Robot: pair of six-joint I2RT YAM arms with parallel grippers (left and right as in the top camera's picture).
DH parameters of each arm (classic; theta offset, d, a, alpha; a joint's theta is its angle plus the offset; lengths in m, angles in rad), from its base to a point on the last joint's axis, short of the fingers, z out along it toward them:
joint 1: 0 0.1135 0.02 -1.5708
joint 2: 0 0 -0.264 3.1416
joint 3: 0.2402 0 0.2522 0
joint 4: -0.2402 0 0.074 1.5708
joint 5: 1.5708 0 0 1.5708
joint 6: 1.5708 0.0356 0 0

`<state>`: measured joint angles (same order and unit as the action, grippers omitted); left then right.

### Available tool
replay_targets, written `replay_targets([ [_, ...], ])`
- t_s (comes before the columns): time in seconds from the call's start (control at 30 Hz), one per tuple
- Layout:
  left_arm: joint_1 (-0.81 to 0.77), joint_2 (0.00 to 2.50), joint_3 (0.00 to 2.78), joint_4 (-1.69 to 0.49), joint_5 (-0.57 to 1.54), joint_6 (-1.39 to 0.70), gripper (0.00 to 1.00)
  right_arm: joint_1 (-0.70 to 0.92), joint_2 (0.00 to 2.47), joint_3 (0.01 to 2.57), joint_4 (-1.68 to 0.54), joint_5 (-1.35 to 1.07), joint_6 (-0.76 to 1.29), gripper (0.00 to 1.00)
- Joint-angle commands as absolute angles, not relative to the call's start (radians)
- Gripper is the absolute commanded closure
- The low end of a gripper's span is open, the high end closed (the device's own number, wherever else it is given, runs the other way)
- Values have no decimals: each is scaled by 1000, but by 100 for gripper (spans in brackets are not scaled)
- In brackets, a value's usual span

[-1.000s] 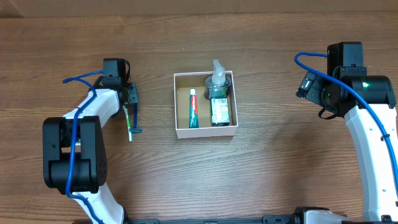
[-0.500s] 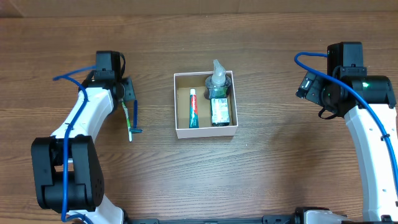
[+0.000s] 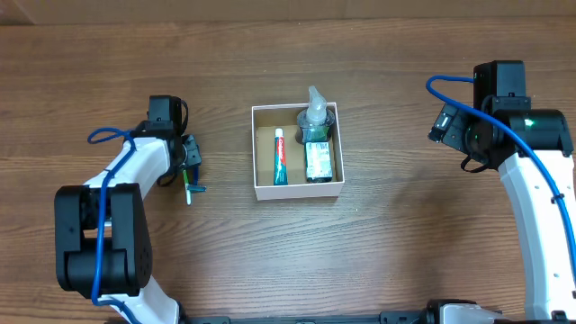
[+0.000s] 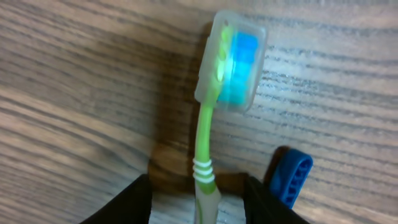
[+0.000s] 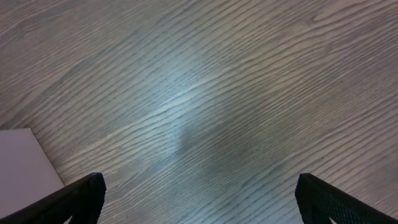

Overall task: Pack container
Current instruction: 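Lower the left gripper onto the green toothbrush handle and close, then carry the toothbrush into the box and open the left gripper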

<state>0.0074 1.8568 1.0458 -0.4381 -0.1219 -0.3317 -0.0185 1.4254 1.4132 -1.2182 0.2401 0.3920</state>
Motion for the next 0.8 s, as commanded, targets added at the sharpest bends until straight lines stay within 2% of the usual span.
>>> replay_targets([
  [0.0,13,1890,992,-430,-104,-345,70,-22,1424,1420,-1213,253,390,0],
  [0.03,13,1890,994,-430,-104,-344,84,-22,1424,1420,-1213,253,390,0],
  [0.13,13,1889,999,-435,-107,-336,91,-22,1424,1420,-1214,253,390,0],
  [0.43,13,1882,1081,-513,-112,-311,89,-22,1424,1420,-1213,253,390,0],
  [0.77,8,1802,1380,-779,-129,-316,88,-22,1424,1420,-1213,253,390,0],
])
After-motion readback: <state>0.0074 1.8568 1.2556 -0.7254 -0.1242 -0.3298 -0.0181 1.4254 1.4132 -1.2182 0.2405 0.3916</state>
